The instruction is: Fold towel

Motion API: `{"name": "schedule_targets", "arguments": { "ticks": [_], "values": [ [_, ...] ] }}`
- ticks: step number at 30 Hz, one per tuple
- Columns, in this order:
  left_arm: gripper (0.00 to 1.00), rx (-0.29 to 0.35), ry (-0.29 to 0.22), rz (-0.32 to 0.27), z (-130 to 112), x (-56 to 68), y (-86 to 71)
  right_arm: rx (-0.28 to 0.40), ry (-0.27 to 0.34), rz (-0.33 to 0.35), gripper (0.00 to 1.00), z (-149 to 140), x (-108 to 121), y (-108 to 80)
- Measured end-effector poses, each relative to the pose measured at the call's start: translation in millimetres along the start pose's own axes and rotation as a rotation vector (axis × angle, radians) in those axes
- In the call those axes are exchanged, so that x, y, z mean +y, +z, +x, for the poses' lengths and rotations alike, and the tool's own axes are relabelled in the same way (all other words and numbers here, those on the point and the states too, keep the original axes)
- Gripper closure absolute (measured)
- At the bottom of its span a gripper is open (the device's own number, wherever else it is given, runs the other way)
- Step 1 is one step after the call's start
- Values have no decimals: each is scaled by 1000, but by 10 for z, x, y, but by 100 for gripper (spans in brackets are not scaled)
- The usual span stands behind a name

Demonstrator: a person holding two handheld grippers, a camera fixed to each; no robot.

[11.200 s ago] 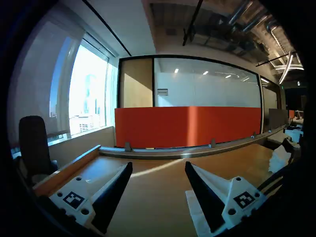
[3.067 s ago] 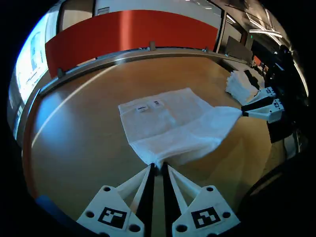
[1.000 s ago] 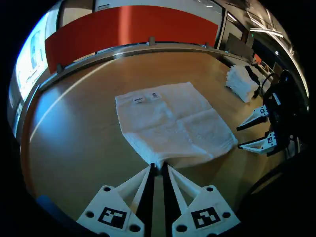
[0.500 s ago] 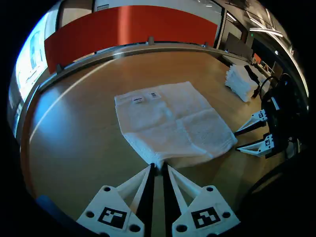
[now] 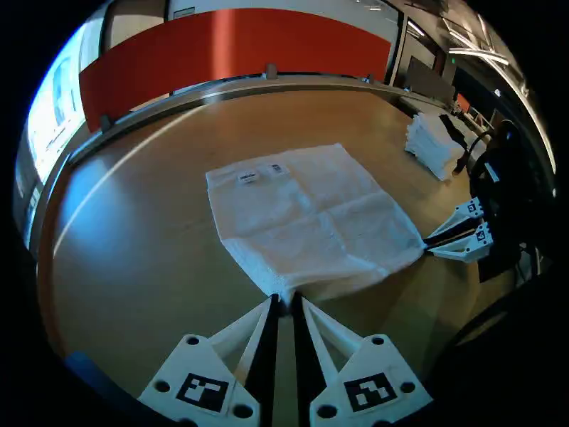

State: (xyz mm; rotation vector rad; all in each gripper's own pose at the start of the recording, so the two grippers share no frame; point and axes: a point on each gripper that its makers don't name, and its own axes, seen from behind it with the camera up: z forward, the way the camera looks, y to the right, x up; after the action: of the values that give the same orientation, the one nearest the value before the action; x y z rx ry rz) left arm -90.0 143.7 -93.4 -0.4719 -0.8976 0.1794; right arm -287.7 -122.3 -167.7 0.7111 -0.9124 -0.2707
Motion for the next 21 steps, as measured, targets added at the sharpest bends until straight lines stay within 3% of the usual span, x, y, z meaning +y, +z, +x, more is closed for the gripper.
{"name": "schedule_targets", "arguments": {
  "ticks": [14,21],
  "values": [
    [86,3,-4,2,15,-6,0,6,-17,-1,92,85,12,-99],
    [86,17,-14,2,96,-13,-35,49,-32,-23,92,311,108,-258]
  ]
}}
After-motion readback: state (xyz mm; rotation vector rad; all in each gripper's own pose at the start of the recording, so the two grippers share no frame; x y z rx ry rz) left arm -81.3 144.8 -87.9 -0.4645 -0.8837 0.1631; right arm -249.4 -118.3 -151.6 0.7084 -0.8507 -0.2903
